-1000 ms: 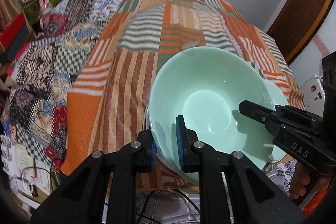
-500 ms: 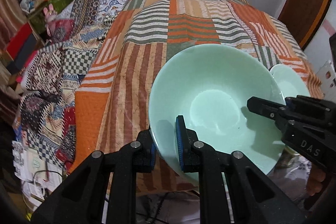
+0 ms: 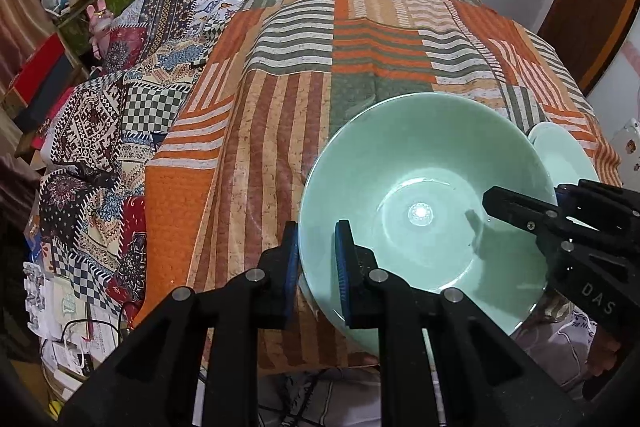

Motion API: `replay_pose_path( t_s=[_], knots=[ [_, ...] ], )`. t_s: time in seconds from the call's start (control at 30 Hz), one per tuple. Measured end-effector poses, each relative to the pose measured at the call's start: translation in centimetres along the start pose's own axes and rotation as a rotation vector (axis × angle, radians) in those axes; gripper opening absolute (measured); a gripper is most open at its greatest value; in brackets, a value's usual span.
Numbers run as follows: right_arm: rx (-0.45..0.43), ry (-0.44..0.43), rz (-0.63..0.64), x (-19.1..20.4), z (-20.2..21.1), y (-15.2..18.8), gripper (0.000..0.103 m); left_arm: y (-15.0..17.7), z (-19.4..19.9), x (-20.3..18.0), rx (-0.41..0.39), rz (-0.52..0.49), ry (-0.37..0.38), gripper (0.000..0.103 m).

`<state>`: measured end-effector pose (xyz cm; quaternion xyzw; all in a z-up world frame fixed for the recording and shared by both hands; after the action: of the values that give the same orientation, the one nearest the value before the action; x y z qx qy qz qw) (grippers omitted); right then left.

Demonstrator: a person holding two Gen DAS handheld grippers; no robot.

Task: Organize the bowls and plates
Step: 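Lower the small mint-green bowl into the spotted white bowl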

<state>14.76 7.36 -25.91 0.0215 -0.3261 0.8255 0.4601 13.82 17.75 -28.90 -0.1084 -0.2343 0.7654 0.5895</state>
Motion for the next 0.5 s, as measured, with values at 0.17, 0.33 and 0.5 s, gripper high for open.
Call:
replay_pose_path(
  t_s=[0.17,0.33,0.5],
  knots=[
    [0.009,0.011,0.015,0.2,0.4,-0.3,0.018,-0.1,0.1,0.0,0.000,-0.003,0.016,0.016],
    [0.016,0.016,0.030,0.3,0.6,-0.5,0.019,-0.7,1.3,0.5,-0.028,0.012,0.037,0.017],
    [-0.017,0.081,0.097,1.1,1.2,-0.7,0.033,-1.4,3.0,1.4,-0.071,0.031,0.049,0.019]
  ],
)
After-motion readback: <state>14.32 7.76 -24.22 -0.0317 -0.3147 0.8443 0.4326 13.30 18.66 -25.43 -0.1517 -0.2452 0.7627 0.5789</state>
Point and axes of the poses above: each gripper's, at about its wrist camera, not at the fingertips, and z roughly against the way its jaws point, x to its left, y to its underside, the point moved 7 cm from there along -z, roughly the way its jaws point, and after that the axes turned 10 degrees about -y, right-handed, at the moved point
